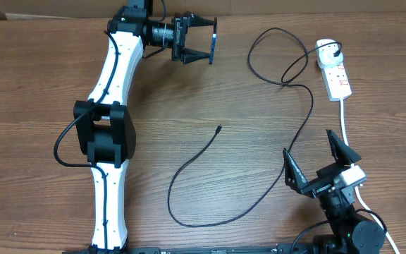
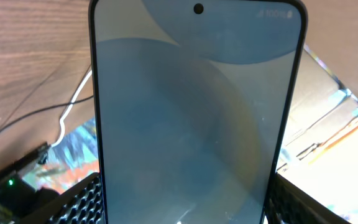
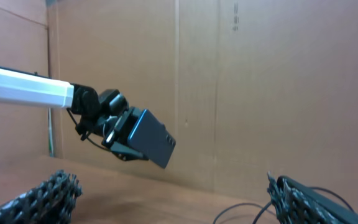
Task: Plug charger to phone and switch on socket
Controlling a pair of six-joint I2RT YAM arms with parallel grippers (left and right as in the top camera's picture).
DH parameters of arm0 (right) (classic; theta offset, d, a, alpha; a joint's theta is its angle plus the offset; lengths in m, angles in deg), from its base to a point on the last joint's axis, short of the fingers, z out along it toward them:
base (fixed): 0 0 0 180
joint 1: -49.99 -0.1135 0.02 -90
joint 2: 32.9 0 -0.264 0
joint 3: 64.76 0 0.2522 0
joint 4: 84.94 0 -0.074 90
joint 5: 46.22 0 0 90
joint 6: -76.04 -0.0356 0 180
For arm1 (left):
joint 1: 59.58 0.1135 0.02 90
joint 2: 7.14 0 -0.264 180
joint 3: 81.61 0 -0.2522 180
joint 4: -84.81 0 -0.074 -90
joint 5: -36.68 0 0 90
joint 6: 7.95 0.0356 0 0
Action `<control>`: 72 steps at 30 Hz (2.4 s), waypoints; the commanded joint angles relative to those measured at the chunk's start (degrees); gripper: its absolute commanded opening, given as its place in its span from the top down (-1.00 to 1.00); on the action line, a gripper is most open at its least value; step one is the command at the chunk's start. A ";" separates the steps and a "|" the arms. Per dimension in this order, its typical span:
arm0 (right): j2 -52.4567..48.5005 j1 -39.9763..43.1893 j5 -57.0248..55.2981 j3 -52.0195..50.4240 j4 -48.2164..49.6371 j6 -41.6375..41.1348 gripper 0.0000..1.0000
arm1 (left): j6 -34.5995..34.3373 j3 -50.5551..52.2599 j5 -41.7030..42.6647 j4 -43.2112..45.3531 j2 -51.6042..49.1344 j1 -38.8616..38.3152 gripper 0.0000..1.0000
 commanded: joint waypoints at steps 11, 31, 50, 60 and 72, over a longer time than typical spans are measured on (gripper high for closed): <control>-34.49 -0.11 0.24 37.00 -33.05 5.99 -1.00 | -4.50 -1.88 1.73 2.91 0.24 0.31 -0.36; -81.42 -0.13 50.90 58.86 -36.33 0.61 -1.00 | -4.50 -1.88 1.70 2.89 0.24 0.31 -0.38; -81.61 -1.88 -0.55 58.71 -42.05 -20.24 -1.00 | -5.77 -1.88 1.77 2.89 0.24 0.31 -0.37; -81.96 -1.88 -13.64 58.71 -44.13 -20.24 -1.00 | -6.84 -1.88 4.72 2.86 0.24 -0.09 -0.36; -82.51 -1.88 1.51 58.71 -43.01 -20.26 -1.00 | -6.38 -1.88 5.42 2.89 0.24 -2.05 -0.36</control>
